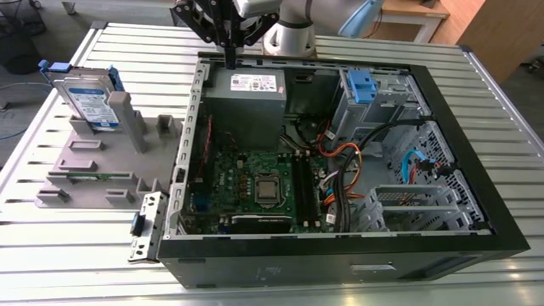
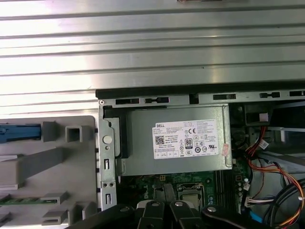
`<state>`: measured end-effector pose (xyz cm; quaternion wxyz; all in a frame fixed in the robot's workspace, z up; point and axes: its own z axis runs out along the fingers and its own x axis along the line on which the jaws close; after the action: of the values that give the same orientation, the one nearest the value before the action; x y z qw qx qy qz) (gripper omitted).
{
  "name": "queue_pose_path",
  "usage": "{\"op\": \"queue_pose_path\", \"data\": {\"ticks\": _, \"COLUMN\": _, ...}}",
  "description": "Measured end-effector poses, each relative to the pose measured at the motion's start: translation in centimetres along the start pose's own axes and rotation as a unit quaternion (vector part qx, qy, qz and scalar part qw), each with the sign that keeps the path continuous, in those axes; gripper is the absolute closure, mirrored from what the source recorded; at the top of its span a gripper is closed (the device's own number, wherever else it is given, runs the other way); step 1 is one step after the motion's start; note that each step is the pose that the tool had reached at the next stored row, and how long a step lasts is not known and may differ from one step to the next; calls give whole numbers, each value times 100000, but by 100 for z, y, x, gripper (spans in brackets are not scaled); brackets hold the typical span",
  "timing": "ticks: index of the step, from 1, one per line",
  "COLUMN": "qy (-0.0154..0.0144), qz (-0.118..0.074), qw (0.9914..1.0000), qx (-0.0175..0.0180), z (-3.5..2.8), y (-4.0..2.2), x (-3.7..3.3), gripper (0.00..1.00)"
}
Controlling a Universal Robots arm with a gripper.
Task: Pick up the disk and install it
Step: 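Reach for the disk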
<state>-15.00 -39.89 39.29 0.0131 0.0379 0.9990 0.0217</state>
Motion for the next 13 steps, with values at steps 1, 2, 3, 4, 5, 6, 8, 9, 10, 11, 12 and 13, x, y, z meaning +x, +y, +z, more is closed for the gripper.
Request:
{"op": "queue_pose_path", "data": {"ticks": 1, "qy": 1, "qz": 2, "qw": 100000, "qx": 0, "z": 0, "y": -1, "x": 10, "gripper": 89}}
{"op": "queue_pose_path", "data": {"ticks": 2, "qy": 2, "qz": 2, "qw": 100000, "qx": 3, "z": -1, "y": -2, "x": 21, "gripper": 89}}
{"op": "queue_pose_path", "data": {"ticks": 3, "qy": -5, "qz": 4, "qw": 100000, "qx": -6, "z": 0, "y": -2, "x": 29, "gripper": 89}}
{"op": "queue_pose_path", "data": {"ticks": 4, "qy": -3, "qz": 1, "qw": 100000, "qx": -4, "z": 0, "y": -2, "x": 34, "gripper": 89}}
{"op": "queue_pose_path", "data": {"ticks": 5, "qy": 0, "qz": 0, "qw": 100000, "qx": 1, "z": -1, "y": -3, "x": 43, "gripper": 89}}
{"op": "queue_pose_path", "data": {"ticks": 6, "qy": 0, "qz": 4, "qw": 100000, "qx": 1, "z": -1, "y": -4, "x": 52, "gripper": 89}}
{"op": "queue_pose_path", "data": {"ticks": 8, "qy": -1, "qz": -2, "qw": 100000, "qx": 2, "z": -1, "y": -5, "x": 67, "gripper": 89}}
{"op": "queue_pose_path", "data": {"ticks": 9, "qy": 1, "qz": -2, "qw": 100000, "qx": 3, "z": -1, "y": -6, "x": 75, "gripper": 89}}
{"op": "queue_pose_path", "data": {"ticks": 10, "qy": 1, "qz": -1, "qw": 100000, "qx": 1, "z": -1, "y": -7, "x": 83, "gripper": 89}}
{"op": "queue_pose_path", "data": {"ticks": 11, "qy": 0, "qz": -1, "qw": 100000, "qx": 2, "z": -1, "y": -7, "x": 93, "gripper": 89}}
{"op": "queue_pose_path", "data": {"ticks": 12, "qy": 1, "qz": -1, "qw": 100000, "qx": 5, "z": -1, "y": -8, "x": 103, "gripper": 89}}
{"op": "queue_pose_path", "data": {"ticks": 13, "qy": -1, "qz": 0, "qw": 100000, "qx": 0, "z": -1, "y": -9, "x": 114, "gripper": 89}}
